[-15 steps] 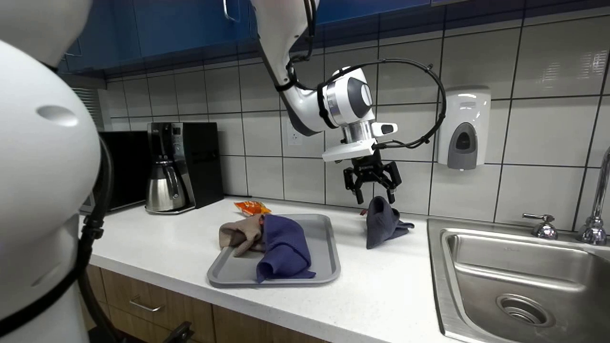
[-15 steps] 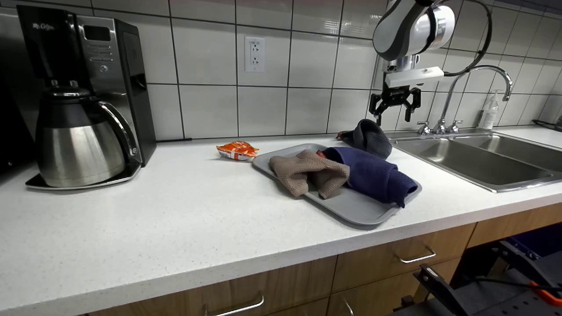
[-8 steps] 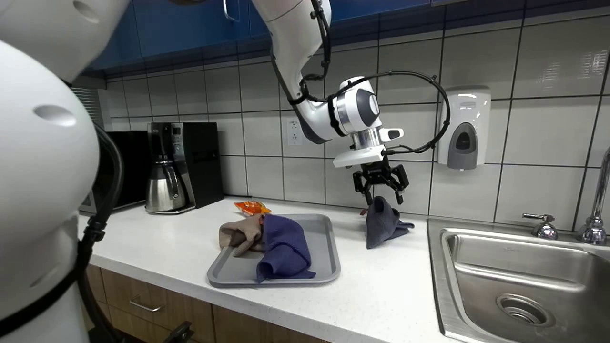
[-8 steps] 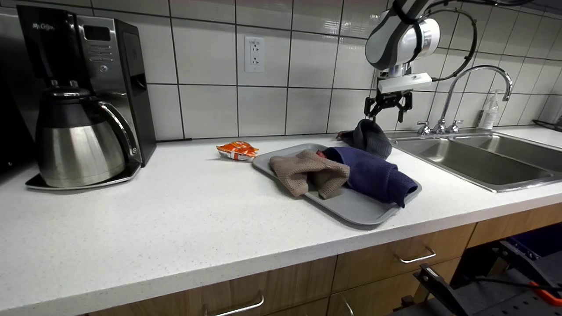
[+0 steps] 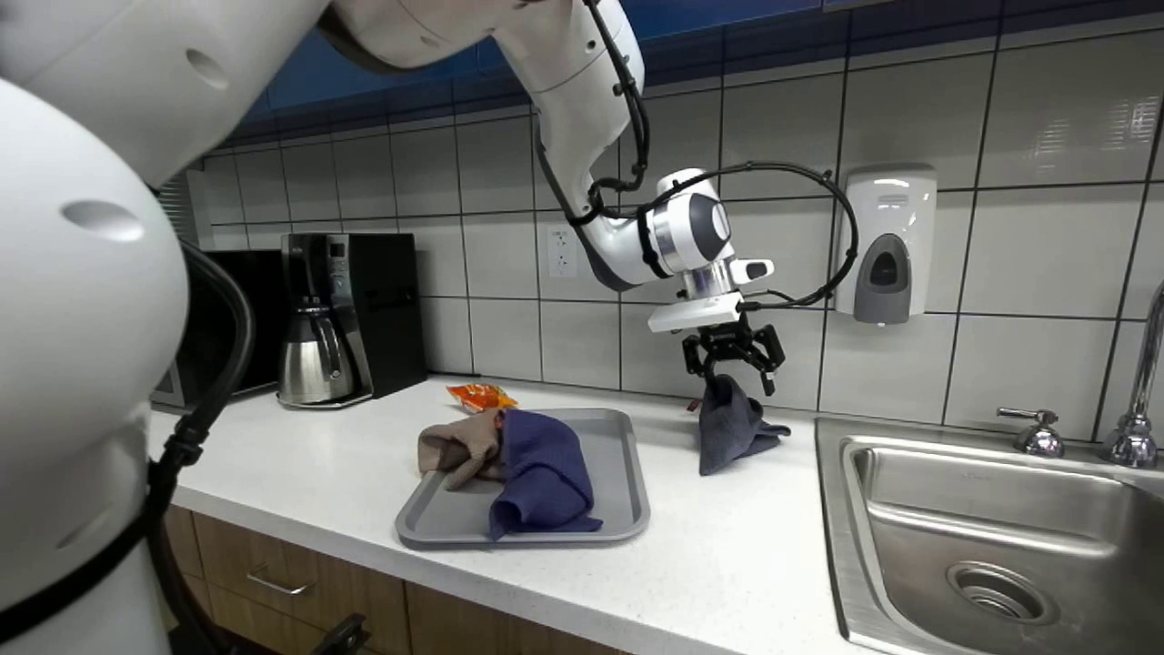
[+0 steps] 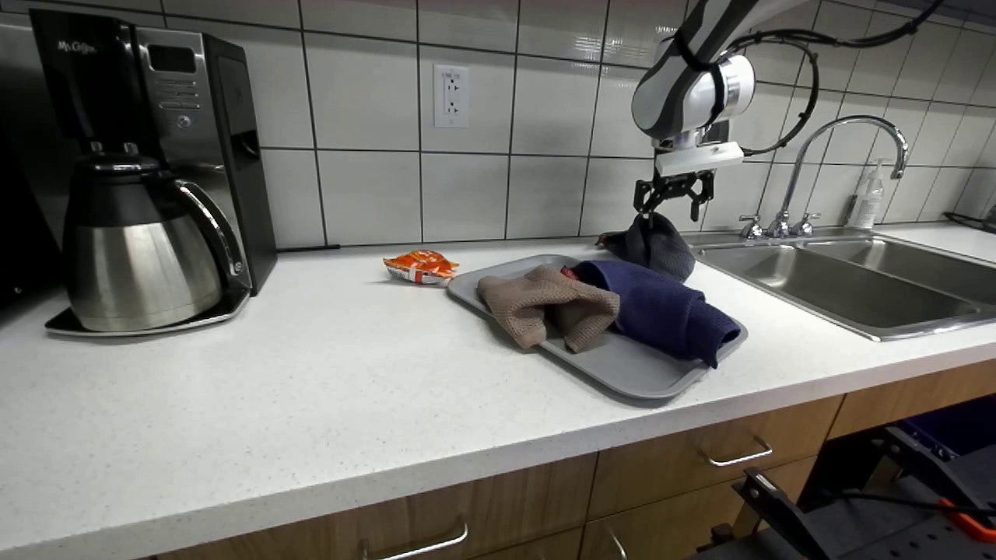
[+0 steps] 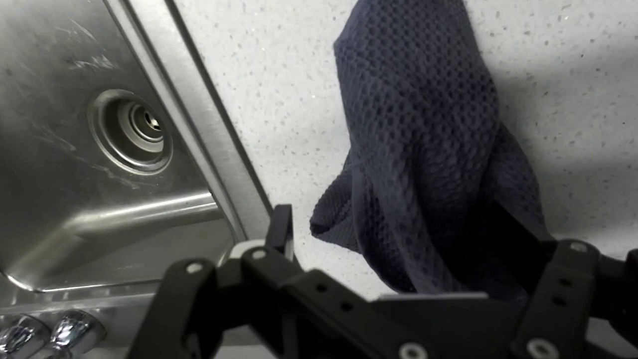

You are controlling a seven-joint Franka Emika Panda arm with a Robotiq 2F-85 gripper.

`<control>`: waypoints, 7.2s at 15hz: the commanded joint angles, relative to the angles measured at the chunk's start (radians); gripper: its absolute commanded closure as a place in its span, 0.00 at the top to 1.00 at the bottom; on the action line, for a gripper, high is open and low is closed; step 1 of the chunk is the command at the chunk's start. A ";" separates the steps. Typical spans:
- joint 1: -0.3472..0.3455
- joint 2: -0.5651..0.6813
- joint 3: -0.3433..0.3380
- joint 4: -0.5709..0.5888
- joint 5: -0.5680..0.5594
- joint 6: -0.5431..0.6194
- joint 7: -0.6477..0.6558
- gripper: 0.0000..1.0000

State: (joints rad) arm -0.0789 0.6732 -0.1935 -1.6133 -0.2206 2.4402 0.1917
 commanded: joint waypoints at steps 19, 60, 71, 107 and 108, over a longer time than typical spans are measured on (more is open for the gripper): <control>-0.024 0.182 0.018 0.241 0.058 -0.103 -0.098 0.40; -0.026 -0.379 0.138 -0.430 0.089 0.200 -0.311 0.01; 0.014 -0.512 0.239 -0.583 0.177 0.223 -0.439 0.01; 0.111 -0.369 0.242 -0.498 0.172 0.175 -0.377 0.01; 0.115 -0.353 0.236 -0.486 0.156 0.183 -0.357 0.01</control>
State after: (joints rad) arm 0.0158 0.2703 0.0656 -2.1654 -0.0134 2.6489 -0.2369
